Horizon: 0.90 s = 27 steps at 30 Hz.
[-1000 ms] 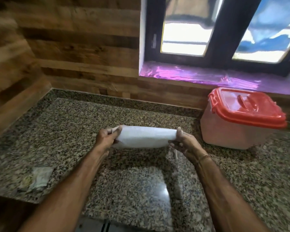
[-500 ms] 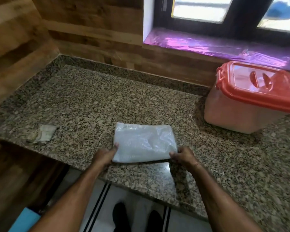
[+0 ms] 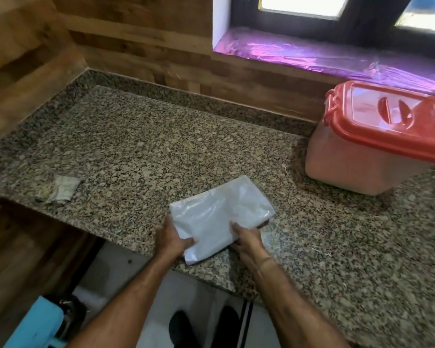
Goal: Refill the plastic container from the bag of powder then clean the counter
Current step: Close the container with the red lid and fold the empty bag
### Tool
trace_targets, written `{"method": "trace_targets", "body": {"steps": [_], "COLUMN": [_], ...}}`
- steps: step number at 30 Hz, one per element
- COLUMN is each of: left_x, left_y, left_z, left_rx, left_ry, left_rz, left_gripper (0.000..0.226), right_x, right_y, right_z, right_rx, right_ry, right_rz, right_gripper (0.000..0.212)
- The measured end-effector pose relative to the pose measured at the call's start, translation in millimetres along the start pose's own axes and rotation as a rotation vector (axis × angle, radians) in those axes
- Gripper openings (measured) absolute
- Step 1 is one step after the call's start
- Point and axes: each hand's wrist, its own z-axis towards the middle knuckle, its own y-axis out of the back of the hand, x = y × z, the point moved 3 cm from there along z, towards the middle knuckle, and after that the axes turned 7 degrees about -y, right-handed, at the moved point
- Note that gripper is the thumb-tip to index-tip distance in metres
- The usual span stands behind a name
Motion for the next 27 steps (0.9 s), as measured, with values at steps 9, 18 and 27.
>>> {"method": "trace_targets", "body": {"steps": [9, 18, 27], "left_x": [-35, -26, 54], "left_y": [51, 90, 160], "left_z": [19, 0, -65], "left_rx": [0.178, 0.345, -0.089], "left_ry": [-0.137, 0.027, 0.034], "left_rz": [-0.125, -0.783, -0.807], "left_gripper": [0.116, 0.077, 0.028], "right_x": [48, 101, 31], "right_y": [-6, -48, -125], "right_z": [-16, -49, -93], "right_rx": [0.244, 0.479, 0.393], "right_ry": [0.032, 0.157, 0.282], "right_rz": [-0.354, -0.635, -0.819], "right_gripper": [0.015, 0.022, 0.017]}}
